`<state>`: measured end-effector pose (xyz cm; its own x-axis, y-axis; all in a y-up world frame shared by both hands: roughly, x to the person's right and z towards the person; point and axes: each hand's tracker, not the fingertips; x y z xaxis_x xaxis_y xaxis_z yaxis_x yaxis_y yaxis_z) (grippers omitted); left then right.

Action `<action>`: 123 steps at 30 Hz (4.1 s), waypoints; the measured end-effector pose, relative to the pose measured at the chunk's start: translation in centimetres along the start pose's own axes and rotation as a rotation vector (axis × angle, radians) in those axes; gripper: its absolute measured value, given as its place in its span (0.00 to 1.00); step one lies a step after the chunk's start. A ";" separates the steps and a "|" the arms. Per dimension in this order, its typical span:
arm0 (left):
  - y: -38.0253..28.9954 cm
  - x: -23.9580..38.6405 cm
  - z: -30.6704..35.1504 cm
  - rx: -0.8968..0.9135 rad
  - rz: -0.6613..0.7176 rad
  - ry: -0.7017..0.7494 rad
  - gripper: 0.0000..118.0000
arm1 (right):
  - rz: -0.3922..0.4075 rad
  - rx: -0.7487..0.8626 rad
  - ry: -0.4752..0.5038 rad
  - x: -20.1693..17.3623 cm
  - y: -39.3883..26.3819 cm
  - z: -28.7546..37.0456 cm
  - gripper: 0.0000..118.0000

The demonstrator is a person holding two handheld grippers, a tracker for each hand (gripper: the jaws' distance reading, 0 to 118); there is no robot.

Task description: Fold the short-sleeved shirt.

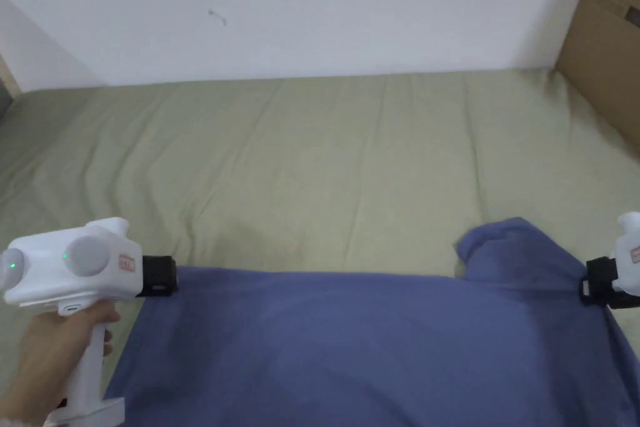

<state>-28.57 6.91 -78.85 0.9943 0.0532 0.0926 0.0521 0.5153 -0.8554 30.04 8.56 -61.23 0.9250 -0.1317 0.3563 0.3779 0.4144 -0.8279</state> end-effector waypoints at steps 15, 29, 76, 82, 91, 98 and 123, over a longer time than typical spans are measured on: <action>1.9 3.5 -1.6 -0.106 -0.227 0.121 0.05 | -0.024 -0.035 -0.013 -0.8 -0.4 -1.6 0.04; 4.1 -1.1 7.8 0.013 -0.027 -0.166 0.02 | -0.078 0.084 0.062 -0.8 2.5 6.8 0.04; 30.6 2.6 49.6 0.878 -0.066 0.140 0.02 | -0.156 0.821 0.232 -10.7 27.8 51.1 0.03; 29.2 2.8 48.5 0.921 -0.098 0.160 0.02 | -0.095 0.839 0.206 -10.5 26.3 51.9 0.04; 24.8 3.6 33.6 0.714 -0.133 0.151 0.02 | -0.112 0.538 0.130 -7.8 24.0 34.6 0.04; 16.8 3.8 16.8 0.386 -0.128 0.149 0.02 | -0.155 0.239 0.059 -5.8 18.2 15.2 0.04; -21.9 -6.6 24.7 0.162 0.015 0.000 0.02 | -0.050 0.070 0.156 2.5 -18.4 16.6 0.04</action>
<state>-38.55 16.37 -48.13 0.9948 0.0623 0.0804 0.0213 0.6455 -0.7635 24.75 15.58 -37.96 0.9021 -0.2895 0.3199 0.4247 0.4650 -0.7768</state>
